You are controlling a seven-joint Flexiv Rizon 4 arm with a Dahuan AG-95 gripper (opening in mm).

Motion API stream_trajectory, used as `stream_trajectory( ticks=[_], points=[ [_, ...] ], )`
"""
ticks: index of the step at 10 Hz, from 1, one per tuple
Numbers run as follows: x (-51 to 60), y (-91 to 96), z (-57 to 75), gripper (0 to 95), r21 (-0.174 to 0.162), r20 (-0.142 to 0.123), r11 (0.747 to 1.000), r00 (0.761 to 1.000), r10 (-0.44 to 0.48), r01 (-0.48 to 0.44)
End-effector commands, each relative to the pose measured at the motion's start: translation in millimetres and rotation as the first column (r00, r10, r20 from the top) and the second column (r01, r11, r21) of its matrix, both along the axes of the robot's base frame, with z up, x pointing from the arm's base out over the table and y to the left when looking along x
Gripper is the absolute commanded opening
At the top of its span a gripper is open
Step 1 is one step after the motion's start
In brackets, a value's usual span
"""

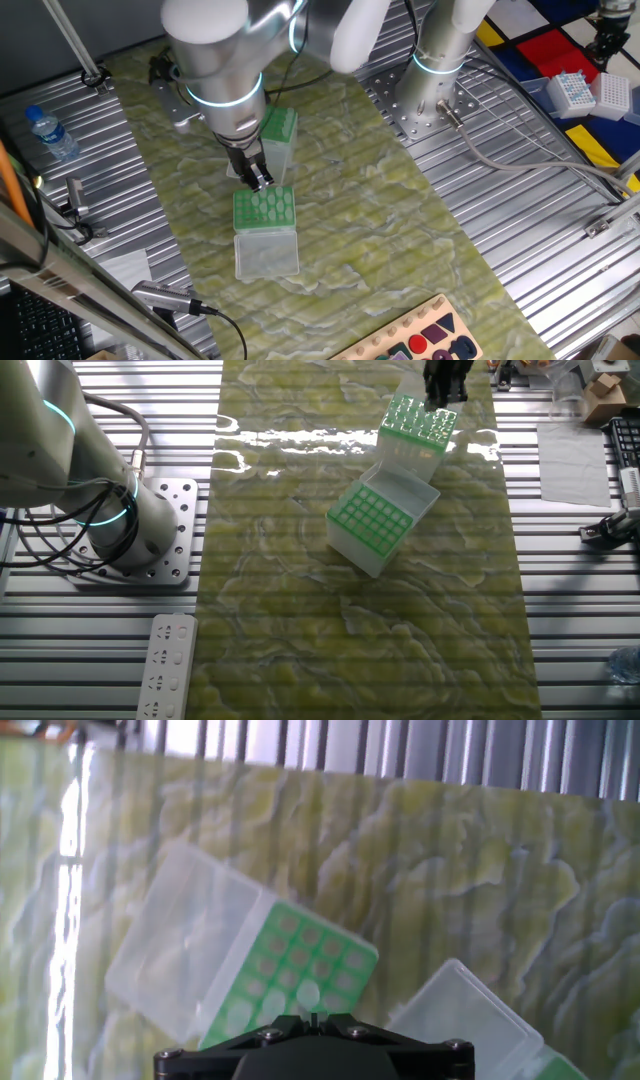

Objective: Transfer all large pipette tips from one holder to another

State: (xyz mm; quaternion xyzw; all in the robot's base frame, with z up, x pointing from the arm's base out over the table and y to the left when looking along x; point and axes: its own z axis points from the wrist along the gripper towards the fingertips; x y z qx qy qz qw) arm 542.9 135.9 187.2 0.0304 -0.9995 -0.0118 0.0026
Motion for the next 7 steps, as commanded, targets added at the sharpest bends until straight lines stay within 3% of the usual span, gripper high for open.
stream_trajectory(
  ticks=[1,7],
  points=[
    [5.8,0.7,-5.5,19.0,0.0,0.014,1.0,1.0,-0.021,0.021],
    [18.3,4.8,-18.4,19.0,0.0,0.022,0.999,0.999,-0.049,0.049]
  ],
)
